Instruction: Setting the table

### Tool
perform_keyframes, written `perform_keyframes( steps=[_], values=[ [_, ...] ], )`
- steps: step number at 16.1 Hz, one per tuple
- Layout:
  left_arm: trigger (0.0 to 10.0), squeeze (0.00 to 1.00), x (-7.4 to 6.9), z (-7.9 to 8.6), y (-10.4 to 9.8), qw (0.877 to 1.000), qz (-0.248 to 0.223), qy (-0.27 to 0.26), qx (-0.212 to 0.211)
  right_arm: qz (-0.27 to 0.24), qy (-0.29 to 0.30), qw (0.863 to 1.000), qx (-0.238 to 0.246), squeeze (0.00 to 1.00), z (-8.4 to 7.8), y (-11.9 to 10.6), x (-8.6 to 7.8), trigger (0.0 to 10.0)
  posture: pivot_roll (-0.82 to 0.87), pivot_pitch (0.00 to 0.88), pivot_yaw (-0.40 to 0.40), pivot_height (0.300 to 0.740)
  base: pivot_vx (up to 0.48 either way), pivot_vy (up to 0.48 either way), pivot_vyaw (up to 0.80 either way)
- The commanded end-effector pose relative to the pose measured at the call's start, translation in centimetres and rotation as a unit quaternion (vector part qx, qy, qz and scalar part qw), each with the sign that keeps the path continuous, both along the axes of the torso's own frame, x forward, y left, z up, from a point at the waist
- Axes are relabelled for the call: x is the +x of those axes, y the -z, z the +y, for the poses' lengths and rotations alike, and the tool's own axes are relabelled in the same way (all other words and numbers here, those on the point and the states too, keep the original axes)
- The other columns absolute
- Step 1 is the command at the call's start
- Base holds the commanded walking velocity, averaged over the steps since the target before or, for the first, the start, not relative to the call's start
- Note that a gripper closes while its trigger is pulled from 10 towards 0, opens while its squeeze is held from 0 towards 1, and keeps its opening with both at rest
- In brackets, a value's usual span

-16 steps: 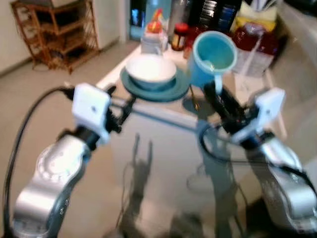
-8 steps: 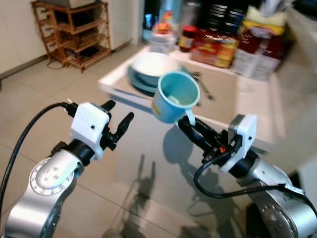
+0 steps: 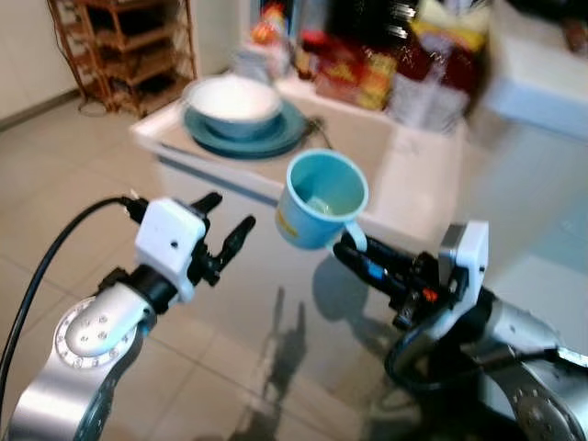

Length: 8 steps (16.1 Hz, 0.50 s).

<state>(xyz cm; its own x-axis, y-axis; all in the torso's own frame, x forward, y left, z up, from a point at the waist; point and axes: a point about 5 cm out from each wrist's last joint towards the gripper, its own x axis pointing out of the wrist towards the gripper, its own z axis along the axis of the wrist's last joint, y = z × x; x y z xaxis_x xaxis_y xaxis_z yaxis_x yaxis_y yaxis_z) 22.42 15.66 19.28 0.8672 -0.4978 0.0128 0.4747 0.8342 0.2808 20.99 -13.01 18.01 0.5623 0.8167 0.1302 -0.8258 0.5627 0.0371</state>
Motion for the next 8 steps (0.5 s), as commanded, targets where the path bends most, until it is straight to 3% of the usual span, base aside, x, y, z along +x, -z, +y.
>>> perform_keyframes(
  steps=[1,8],
  values=[
    [10.0,0.0,-0.14,-0.55,-0.22,1.0,-0.005,0.022,0.001,0.001,0.01,1.0,0.003,0.0,-0.51,-0.18,-0.01,10.0,0.05,0.047,-0.055,0.74,0.0,-0.48,0.0],
    [10.0,0.0,0.17,-0.98,-0.37,0.999,-0.009,0.036,-0.004,0.008,0.017,1.0,0.007,0.0,-0.78,-0.06,0.03,10.0,0.04,0.045,-0.048,0.74,0.0,-0.48,0.0]
  ],
)
